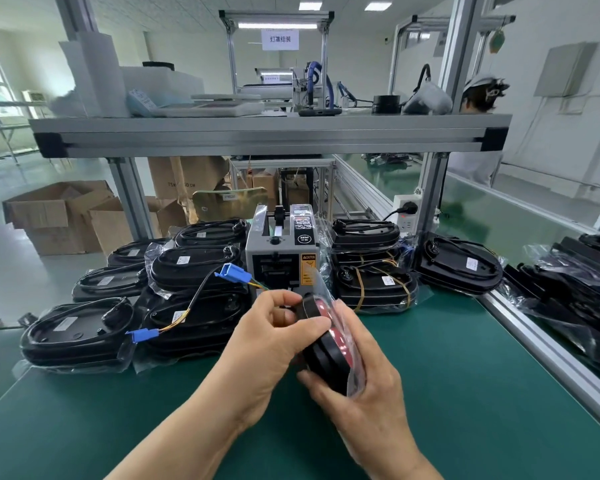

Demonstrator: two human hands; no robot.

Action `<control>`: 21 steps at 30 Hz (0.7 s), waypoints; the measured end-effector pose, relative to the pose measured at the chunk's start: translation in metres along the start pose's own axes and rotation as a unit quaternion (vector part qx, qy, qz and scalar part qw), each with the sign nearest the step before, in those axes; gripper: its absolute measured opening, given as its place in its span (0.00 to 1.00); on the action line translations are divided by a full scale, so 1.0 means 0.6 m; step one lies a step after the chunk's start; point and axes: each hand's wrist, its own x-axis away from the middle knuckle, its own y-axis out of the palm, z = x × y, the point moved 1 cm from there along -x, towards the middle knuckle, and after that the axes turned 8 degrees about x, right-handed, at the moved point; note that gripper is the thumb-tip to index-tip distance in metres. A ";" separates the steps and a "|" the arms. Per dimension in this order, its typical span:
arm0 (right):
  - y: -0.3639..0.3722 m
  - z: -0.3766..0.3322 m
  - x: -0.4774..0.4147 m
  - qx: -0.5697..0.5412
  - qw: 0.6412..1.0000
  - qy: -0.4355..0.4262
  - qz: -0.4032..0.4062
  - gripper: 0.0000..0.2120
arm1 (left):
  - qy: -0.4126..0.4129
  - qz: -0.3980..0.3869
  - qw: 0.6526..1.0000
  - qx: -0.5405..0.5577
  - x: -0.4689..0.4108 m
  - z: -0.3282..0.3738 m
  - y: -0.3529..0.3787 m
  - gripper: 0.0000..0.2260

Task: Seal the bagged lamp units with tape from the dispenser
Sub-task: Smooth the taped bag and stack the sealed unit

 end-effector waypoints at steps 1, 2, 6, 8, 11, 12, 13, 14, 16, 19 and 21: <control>-0.002 0.002 -0.005 0.004 0.999 -0.011 -0.031 0.48 | 0.034 0.000 0.999 -0.031 -0.002 0.004 -0.004 0.27; -0.005 0.003 -0.009 0.009 0.997 -0.023 -0.068 0.52 | 0.068 0.002 0.995 -0.067 -0.003 0.007 -0.008 0.24; -0.028 0.003 -0.011 0.024 0.984 -0.040 -0.171 0.59 | 0.156 -0.037 0.980 -0.116 0.004 0.009 -0.019 0.22; -0.040 -0.008 -0.006 -0.047 0.981 -0.018 -0.187 0.54 | 0.183 -0.062 0.973 -0.127 0.017 0.003 -0.023 0.21; -0.040 -0.023 0.005 -0.126 0.983 0.043 -0.130 0.45 | 0.230 -0.078 0.954 -0.176 0.038 -0.010 -0.031 0.19; -0.036 -0.026 0.008 -0.130 0.985 0.065 -0.097 0.45 | 0.249 -0.083 0.946 -0.192 0.045 -0.015 -0.030 0.18; -0.031 -0.028 0.012 -0.131 0.985 0.088 -0.062 0.46 | 0.267 -0.094 0.936 -0.210 0.052 -0.021 -0.028 0.17; -0.026 -0.027 0.017 -0.129 0.985 0.111 -0.034 0.47 | 0.288 -0.111 0.922 -0.234 0.059 -0.029 -0.026 0.17; -0.018 -0.030 0.027 -0.115 0.982 0.149 -0.013 0.51 | 0.329 -0.140 0.885 -0.298 0.072 -0.048 -0.022 0.16; -0.009 -0.033 0.042 -0.077 0.982 0.169 -0.018 0.47 | 0.331 -0.142 0.862 -0.356 0.085 -0.078 -0.029 0.15; 0.000 -0.028 0.053 -0.042 0.985 0.167 -0.009 0.40 | 0.322 -0.131 0.864 -0.365 0.089 -0.097 -0.036 0.13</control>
